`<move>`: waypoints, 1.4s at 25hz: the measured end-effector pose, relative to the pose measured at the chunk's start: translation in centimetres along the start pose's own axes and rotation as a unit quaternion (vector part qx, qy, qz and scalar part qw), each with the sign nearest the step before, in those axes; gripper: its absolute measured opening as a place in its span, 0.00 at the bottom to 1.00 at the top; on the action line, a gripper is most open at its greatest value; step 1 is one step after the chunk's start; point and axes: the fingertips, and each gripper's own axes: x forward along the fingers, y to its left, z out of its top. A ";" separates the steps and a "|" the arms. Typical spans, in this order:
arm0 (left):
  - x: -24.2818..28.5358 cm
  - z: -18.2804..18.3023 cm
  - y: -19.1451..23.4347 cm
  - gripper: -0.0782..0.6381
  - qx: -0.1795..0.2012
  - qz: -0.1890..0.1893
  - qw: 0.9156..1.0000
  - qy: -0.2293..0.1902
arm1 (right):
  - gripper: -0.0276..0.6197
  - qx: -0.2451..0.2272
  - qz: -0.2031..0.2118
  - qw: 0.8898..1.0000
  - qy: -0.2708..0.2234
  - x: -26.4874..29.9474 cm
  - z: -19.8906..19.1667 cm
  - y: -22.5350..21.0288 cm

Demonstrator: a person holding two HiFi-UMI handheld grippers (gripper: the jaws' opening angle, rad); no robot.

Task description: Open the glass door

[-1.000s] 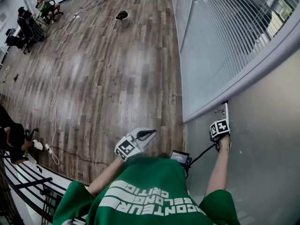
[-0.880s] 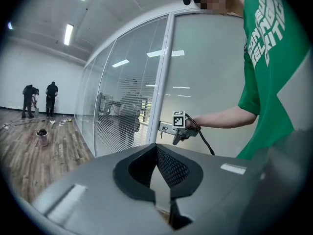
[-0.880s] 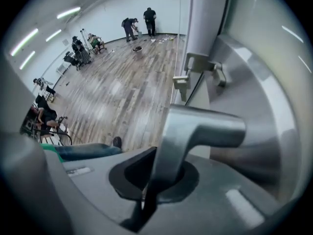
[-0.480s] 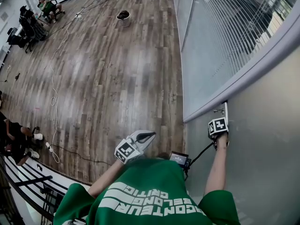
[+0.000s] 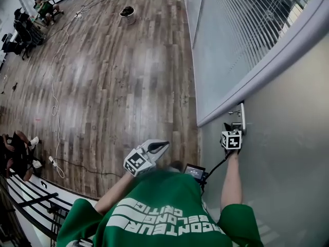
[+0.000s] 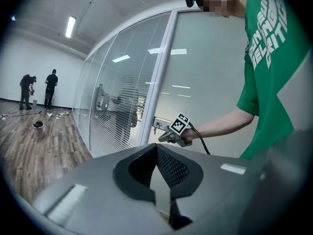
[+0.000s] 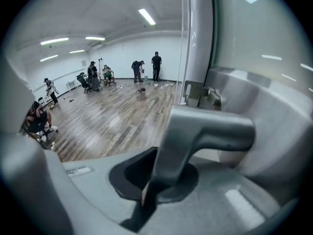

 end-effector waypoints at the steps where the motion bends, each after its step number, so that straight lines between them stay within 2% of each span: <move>1: 0.3 0.1 -0.2 0.13 0.001 -0.003 1.000 0.000 | 0.03 -0.005 -0.006 1.000 -0.018 0.0 0.3 -0.1; 3: 0.9 0.2 -0.7 0.13 0.001 -0.010 1.000 0.000 | 0.03 -0.009 -0.012 0.999 -0.032 -0.1 0.4 0.0; 11: 1.2 0.6 -1.8 0.13 0.013 -0.019 1.000 -0.002 | 0.03 -0.013 -0.009 0.999 -0.035 0.2 1.1 0.9; 18: 1.0 0.9 -3.1 0.13 0.006 -0.017 1.000 -0.001 | 0.03 -0.004 -0.013 0.999 -0.029 -0.4 1.0 -0.8; 27: 0.5 0.5 -3.6 0.13 0.019 -0.013 1.000 -0.001 | 0.03 0.023 -0.018 0.999 -0.020 0.3 0.3 -3.5; 30: -0.1 0.0 -3.7 0.13 0.023 -0.010 1.000 0.001 | 0.03 0.039 -0.012 0.999 0.013 -0.1 -0.5 -4.4; 32: -0.4 0.1 -3.7 0.13 0.022 -0.009 1.000 0.001 | 0.03 0.047 0.002 0.996 0.075 -0.7 -1.4 -4.5; 35: 0.0 0.3 -3.6 0.13 0.021 -0.010 1.000 -0.001 | 0.04 0.078 0.026 0.982 0.168 -1.8 -2.2 -4.9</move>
